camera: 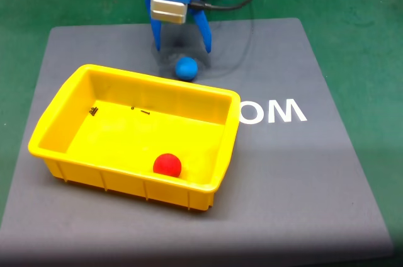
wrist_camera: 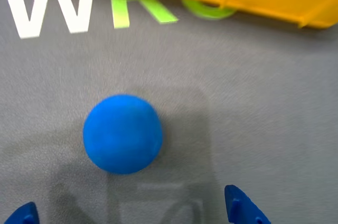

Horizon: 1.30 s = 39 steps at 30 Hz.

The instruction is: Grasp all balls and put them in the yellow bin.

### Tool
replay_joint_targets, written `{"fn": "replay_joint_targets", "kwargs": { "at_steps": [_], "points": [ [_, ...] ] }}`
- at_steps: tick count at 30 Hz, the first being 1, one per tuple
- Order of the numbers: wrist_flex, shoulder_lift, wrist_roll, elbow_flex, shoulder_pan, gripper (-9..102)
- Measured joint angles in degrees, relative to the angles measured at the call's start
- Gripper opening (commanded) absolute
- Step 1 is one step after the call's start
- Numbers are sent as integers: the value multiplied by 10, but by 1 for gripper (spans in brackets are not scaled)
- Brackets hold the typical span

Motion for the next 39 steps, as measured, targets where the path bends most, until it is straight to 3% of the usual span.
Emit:
{"fn": "replay_joint_targets", "kwargs": {
  "at_steps": [33, 39],
  "points": [
    [-26, -214, 24, -158, -31, 35],
    [-27, -228, 24, -162, -31, 29]
  ]
}}
